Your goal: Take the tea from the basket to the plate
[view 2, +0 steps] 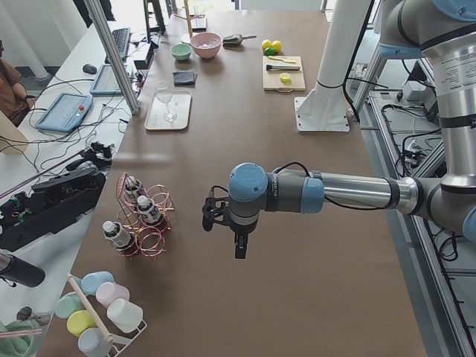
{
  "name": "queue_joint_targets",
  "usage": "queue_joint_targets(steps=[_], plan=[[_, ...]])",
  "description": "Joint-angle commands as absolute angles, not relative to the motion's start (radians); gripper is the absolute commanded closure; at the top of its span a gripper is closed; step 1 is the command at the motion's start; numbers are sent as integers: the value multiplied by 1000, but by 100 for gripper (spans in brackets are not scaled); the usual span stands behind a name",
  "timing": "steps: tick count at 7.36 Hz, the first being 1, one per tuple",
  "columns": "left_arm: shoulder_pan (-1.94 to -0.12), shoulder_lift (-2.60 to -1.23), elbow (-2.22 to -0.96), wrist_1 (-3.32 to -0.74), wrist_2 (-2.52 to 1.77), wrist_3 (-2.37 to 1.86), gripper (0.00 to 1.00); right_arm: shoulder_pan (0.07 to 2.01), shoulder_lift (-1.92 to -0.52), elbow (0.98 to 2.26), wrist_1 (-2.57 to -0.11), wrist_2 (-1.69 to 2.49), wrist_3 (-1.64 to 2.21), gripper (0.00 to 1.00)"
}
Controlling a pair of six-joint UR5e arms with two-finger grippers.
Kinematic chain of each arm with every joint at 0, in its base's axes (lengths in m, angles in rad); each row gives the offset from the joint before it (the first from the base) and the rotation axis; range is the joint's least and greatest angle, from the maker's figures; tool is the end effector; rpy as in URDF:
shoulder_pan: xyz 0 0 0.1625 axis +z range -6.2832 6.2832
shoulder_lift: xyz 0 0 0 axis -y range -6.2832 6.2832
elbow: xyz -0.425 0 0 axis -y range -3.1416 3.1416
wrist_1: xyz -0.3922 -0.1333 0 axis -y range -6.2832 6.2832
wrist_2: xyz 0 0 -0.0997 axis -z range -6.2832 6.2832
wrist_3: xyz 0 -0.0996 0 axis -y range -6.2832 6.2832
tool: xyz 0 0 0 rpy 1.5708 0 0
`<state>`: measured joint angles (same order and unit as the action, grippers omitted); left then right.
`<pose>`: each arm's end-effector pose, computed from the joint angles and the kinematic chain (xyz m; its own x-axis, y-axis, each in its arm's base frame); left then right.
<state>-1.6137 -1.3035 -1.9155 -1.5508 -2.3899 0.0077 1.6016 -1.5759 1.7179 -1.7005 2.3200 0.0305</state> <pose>-0.0769 -0.3793 0.6043 0.6844 0.0203 -0.7289 0.0376 0.9973 0.0630 0.0804 -0.4844 0.6037 0.7309 0.0447 0.6811 -0.0531 0.9986 -0.0085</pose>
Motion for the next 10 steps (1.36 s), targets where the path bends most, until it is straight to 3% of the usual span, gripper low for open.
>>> queue_joint_targets(steps=[1,7,10], plan=[[-1614,-1304,-1919,-1551,-2390,8,2,1603,-1574,1741,-1700,2326,31,0],[-1612,-1304,-1921,-1551,-2413,8,2,1557,-1552,1795,-1654,2488,18,0],[-1614,-1321,-1924,-1534,-2413,-3,2,1487,-1552,1830,-1387,2626,18,0]])
